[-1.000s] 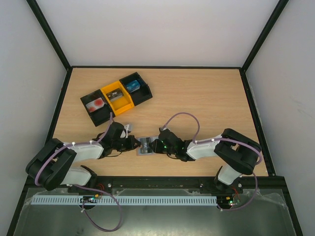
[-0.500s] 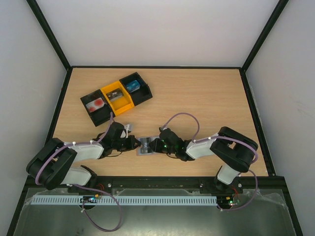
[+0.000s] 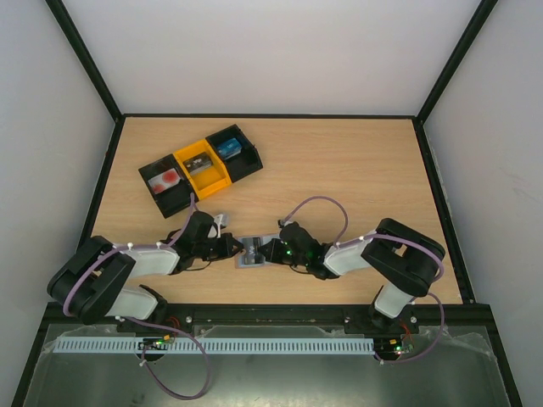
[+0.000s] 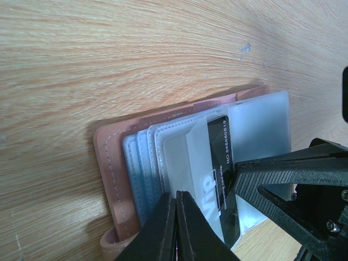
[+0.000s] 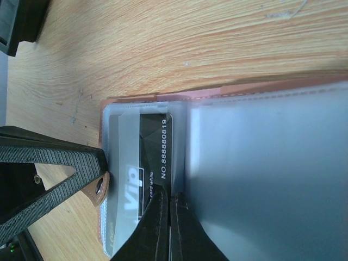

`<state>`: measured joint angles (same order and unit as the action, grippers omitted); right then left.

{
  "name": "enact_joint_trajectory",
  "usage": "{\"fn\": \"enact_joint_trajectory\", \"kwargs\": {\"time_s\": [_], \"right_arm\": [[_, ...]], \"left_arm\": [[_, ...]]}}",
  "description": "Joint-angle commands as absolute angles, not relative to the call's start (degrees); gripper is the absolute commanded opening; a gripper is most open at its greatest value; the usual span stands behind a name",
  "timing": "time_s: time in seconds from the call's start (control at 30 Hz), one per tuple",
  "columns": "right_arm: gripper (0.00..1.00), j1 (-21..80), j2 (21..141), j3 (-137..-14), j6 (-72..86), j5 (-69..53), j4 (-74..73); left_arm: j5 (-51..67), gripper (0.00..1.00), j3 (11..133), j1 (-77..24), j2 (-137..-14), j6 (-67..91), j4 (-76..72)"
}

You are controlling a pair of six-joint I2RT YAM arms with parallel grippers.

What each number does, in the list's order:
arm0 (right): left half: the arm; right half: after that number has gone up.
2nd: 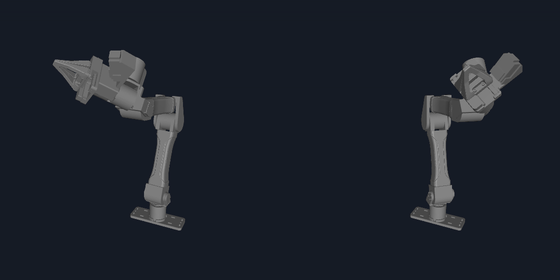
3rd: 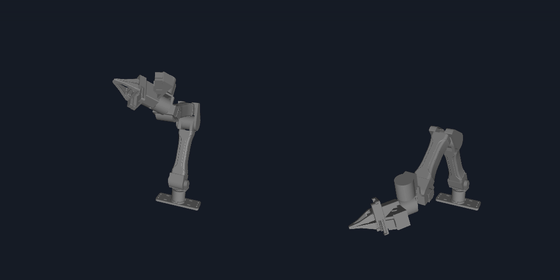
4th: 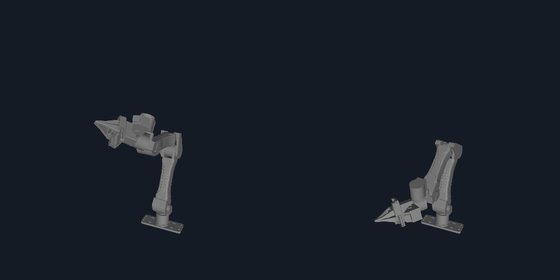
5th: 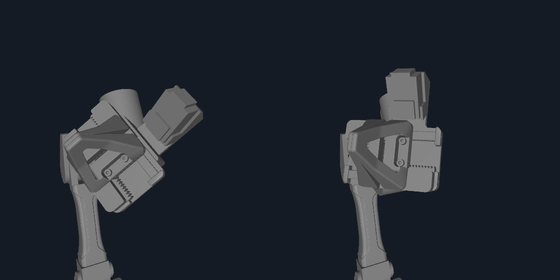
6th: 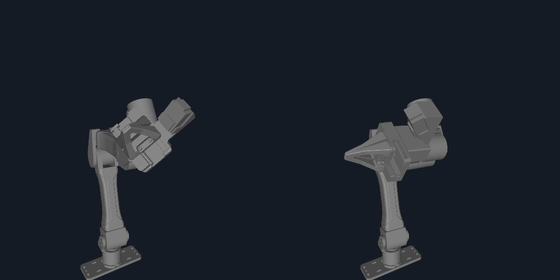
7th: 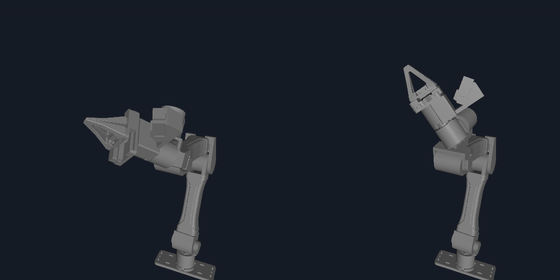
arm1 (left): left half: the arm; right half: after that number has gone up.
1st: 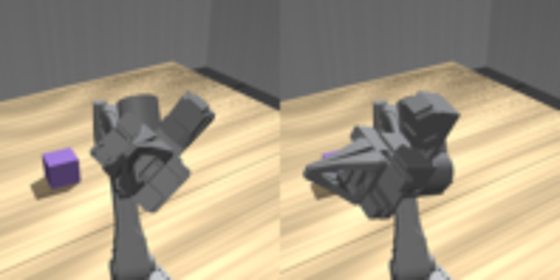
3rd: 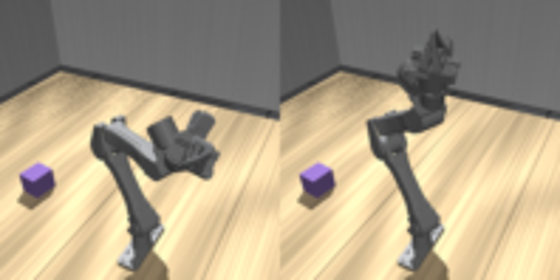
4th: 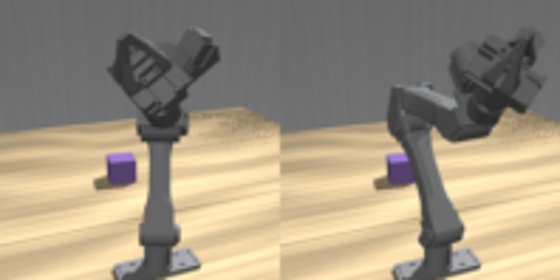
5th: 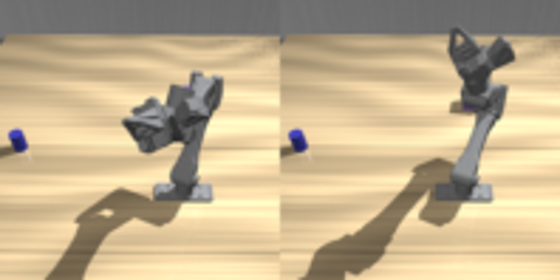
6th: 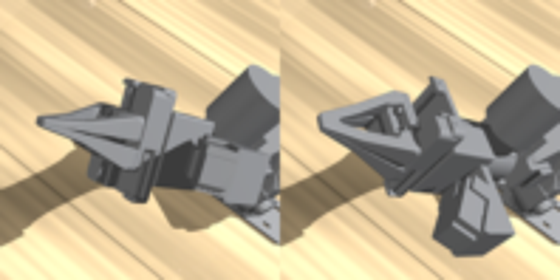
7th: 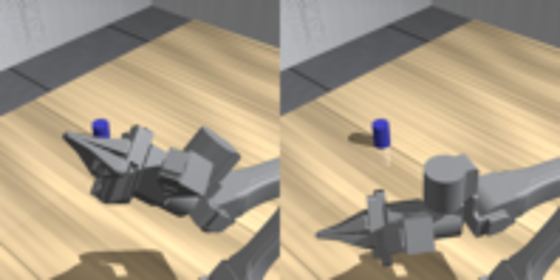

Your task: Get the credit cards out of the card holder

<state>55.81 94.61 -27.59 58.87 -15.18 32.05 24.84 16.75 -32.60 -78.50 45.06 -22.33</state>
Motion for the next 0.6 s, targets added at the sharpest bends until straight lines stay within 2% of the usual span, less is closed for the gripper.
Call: {"fn": "enact_joint_trajectory", "kwargs": {"time_s": [0.0,0.4,0.57], "right_arm": [[0.02,55.2,94.0,-25.3,59.4,-15.5,32.2],[0.02,54.6,92.2,-24.7,59.8,-17.1,33.4],[0.17,54.6,93.4,-25.8,59.9,-17.4,33.4]], "left_arm": [[22.6,0.03,15.3,-32.9,-79.3,44.4,-19.8],[22.2,0.03,15.5,-32.8,-78.1,44.1,-18.4],[22.1,0.03,15.2,-32.9,-78.1,44.3,-18.5]]}}
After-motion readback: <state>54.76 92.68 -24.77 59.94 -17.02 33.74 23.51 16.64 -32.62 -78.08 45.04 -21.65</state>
